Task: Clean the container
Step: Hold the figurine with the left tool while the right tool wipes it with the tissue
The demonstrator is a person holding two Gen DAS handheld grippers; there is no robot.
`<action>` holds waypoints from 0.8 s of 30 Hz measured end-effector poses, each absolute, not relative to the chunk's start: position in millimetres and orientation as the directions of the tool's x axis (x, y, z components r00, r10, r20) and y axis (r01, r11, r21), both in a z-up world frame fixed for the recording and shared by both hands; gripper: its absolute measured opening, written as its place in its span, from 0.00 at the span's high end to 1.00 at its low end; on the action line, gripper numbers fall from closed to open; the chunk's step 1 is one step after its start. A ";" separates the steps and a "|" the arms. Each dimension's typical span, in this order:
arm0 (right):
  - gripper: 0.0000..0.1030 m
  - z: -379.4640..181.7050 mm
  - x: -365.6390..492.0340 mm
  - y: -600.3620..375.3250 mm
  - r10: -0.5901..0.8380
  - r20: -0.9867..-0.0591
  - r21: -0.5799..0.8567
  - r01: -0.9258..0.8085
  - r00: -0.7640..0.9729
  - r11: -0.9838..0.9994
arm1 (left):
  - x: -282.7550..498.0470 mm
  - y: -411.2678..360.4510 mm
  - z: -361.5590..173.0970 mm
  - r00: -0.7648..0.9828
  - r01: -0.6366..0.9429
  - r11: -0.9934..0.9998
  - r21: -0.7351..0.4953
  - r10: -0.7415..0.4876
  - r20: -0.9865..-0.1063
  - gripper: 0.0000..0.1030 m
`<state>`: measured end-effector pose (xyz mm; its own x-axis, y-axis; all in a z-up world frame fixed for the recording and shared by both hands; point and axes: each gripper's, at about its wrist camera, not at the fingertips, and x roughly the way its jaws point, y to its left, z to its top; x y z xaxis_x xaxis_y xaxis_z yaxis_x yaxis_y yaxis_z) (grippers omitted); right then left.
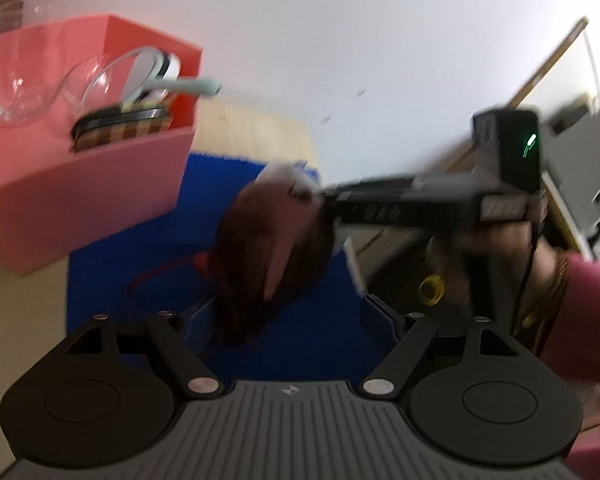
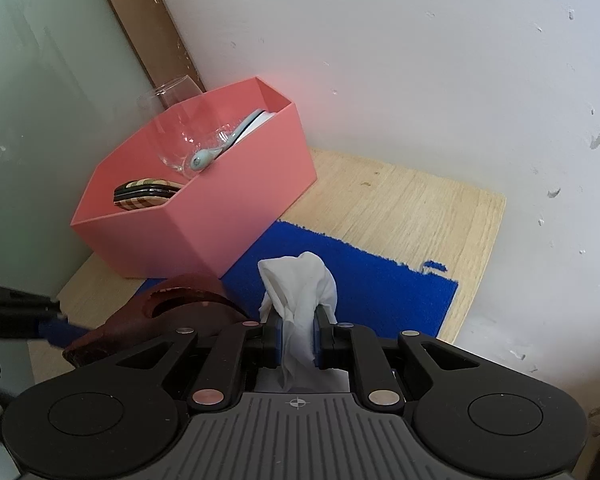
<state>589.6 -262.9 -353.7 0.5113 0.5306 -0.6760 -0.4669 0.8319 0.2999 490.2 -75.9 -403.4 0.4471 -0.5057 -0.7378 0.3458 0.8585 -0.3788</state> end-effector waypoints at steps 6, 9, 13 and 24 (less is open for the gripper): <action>0.84 -358.1 587.0 -262.7 0.537 -0.672 0.309 -0.465 0.510 0.829 | 495.1 -72.5 -417.0 0.481 0.373 0.884 -0.281 -0.443 -0.756 0.60; 0.83 -359.1 584.2 -263.5 0.541 -0.666 0.322 -0.457 0.514 0.829 | 493.4 -67.4 -416.9 0.497 0.359 0.883 -0.302 -0.455 -0.739 0.61; 0.83 -360.1 581.9 -264.1 0.540 -0.659 0.326 -0.448 0.524 0.832 | 490.5 -60.3 -416.1 0.520 0.339 0.879 -0.337 -0.473 -0.711 0.66; 0.83 -353.4 584.3 -267.3 0.536 -0.635 0.332 -0.429 0.557 0.840 | 494.1 -44.7 -406.0 0.560 0.226 0.874 -0.431 -0.478 -0.677 0.81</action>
